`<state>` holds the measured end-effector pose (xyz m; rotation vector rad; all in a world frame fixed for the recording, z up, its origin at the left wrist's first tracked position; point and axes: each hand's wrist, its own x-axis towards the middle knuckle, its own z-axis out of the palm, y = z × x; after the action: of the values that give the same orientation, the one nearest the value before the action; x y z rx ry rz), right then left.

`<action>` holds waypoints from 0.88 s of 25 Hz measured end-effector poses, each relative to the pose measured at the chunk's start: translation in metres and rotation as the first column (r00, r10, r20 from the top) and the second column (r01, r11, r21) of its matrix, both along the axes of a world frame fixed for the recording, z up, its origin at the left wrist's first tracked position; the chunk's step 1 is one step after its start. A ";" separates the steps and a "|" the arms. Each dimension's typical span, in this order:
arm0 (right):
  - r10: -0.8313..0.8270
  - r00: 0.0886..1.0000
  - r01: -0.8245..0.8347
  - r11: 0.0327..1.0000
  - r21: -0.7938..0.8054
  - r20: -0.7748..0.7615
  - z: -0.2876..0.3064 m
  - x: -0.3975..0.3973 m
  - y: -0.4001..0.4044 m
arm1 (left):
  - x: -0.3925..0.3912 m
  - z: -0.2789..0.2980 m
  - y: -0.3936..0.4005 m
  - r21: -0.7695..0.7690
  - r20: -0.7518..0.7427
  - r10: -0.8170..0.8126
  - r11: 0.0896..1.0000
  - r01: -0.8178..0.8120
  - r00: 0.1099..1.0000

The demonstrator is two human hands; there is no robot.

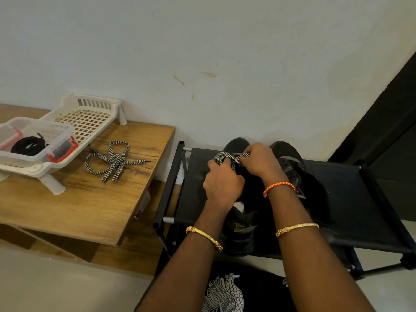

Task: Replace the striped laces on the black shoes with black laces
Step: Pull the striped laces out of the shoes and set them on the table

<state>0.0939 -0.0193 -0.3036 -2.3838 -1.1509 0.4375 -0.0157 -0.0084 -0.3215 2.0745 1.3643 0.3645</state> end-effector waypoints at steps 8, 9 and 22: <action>0.063 0.964 0.040 0.927 0.374 -0.259 0.019 0.004 -0.012 | 0.000 0.002 0.000 -0.013 -0.002 0.024 1.000 -0.024 1.000; 0.068 0.918 0.124 0.885 0.448 -0.390 0.025 0.007 -0.015 | 0.000 0.003 -0.001 -0.008 -0.006 0.025 1.000 -0.025 1.000; -0.054 0.886 0.286 0.846 0.449 -0.461 0.024 0.005 -0.018 | -0.001 -0.001 0.001 -0.019 0.031 0.041 0.999 -0.041 0.999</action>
<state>0.0990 -0.0369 -0.2795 -1.7841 -0.7193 0.4976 -0.0163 -0.0075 -0.3228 2.0201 1.3882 0.3989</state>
